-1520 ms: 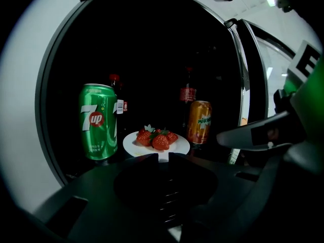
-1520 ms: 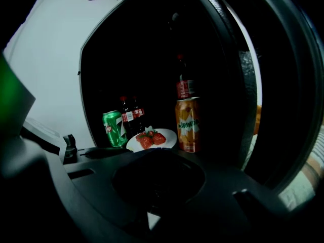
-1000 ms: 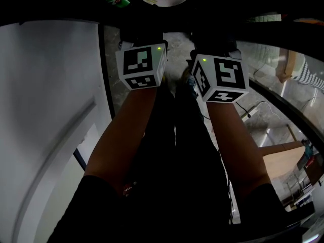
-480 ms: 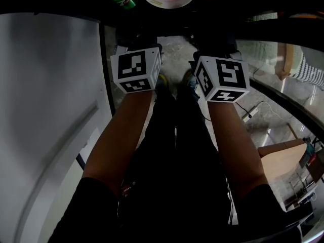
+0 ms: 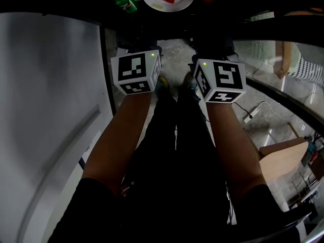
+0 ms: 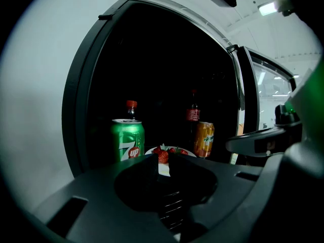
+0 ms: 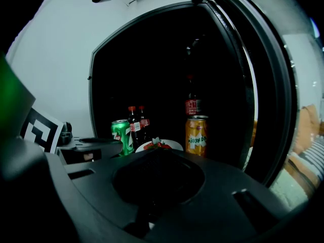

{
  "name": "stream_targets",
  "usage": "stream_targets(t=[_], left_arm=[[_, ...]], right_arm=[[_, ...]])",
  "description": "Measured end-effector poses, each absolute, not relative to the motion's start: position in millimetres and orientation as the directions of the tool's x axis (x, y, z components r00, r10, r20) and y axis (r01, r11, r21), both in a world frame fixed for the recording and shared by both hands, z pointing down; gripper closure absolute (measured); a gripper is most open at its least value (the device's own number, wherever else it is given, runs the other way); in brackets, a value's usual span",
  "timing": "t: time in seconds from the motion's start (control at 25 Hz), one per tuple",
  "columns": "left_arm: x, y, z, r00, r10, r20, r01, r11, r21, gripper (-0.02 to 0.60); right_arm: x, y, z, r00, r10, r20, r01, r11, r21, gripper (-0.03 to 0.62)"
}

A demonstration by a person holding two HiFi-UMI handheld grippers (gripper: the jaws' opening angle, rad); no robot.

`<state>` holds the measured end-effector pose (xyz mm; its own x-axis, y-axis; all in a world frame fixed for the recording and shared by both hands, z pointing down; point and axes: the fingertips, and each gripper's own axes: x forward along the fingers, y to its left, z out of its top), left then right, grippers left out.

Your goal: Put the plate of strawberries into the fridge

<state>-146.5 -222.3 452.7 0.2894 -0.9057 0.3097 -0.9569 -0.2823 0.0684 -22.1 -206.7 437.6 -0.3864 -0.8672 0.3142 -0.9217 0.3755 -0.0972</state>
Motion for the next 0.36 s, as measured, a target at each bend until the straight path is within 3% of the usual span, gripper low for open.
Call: stream_targets(t=[0.36], left_arm=[[-137.9, -223.9, 436.7, 0.319, -0.907, 0.274, -0.948, -0.313, 0.066, 0.535]], right_arm=[[-20.9, -211.1, 437.1, -0.385, -0.874, 0.297, -0.922, 0.375, -0.094, 0.588]])
